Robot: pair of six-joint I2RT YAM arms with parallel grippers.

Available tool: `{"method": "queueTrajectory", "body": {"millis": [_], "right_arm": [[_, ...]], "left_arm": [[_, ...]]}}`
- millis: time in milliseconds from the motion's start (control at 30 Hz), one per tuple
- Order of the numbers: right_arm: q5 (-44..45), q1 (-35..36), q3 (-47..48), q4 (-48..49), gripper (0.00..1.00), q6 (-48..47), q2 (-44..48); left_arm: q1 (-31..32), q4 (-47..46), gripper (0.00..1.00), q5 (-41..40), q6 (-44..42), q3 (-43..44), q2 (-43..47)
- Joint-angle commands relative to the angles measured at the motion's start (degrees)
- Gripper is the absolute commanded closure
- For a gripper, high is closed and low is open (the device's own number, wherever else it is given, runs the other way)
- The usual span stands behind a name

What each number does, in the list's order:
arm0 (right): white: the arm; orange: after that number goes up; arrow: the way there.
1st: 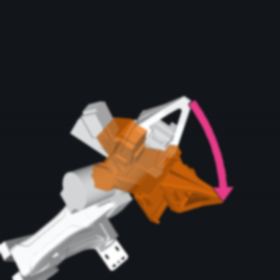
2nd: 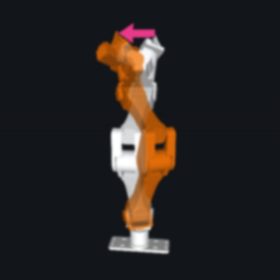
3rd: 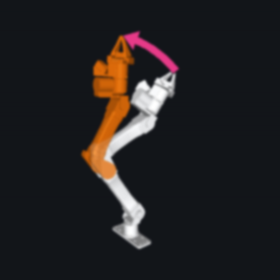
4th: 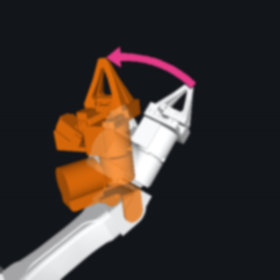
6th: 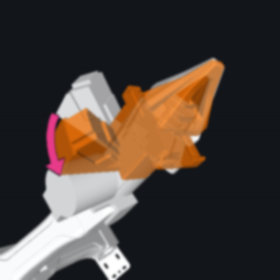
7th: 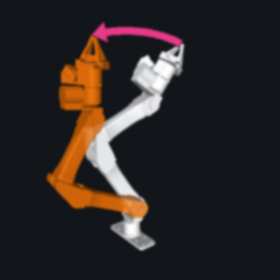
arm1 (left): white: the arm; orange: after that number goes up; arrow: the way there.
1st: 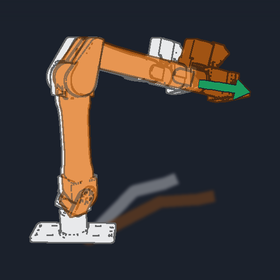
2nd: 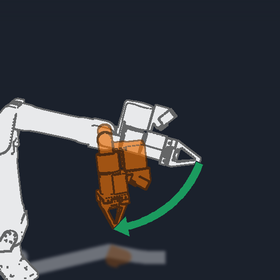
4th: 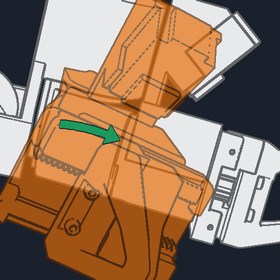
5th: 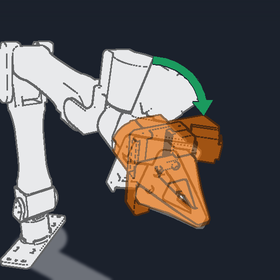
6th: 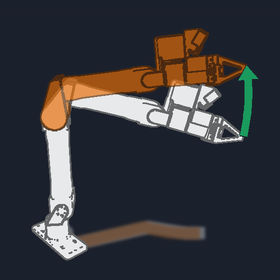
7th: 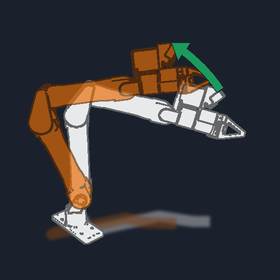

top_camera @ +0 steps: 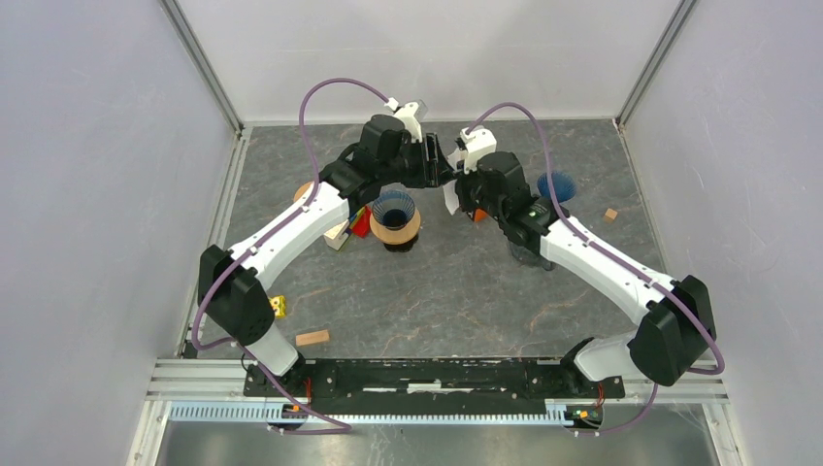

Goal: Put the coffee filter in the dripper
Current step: Place the coffee filter in the coffee dripper.

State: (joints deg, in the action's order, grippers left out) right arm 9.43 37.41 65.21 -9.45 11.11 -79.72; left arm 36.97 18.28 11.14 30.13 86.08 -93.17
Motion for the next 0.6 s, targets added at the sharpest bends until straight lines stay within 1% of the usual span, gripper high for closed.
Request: {"method": "queueTrajectory", "body": {"millis": [0, 267, 467, 567], "right_arm": [[-0.8, 0.5, -0.6, 2.9, 1.00, 0.2, -0.1], [-1.5, 0.6, 0.4, 2.5, 1.00, 0.4, -0.2], [-0.2, 0.5, 0.8, 2.2, 1.00, 0.1, 0.0], [0.1, 0.5, 0.7, 2.2, 1.00, 0.0, 0.0]], "left_arm": [[-0.2, -3.0, 0.40, 1.6, 0.4, 1.3, 2.2], [-0.1, -2.8, 0.41, 0.7, 0.0, 0.1, 1.4], [-0.1, -2.7, 0.47, 0.2, -1.8, -1.5, 2.0], [-0.1, -2.8, 0.48, -0.3, -3.2, -2.7, 2.7]]}}
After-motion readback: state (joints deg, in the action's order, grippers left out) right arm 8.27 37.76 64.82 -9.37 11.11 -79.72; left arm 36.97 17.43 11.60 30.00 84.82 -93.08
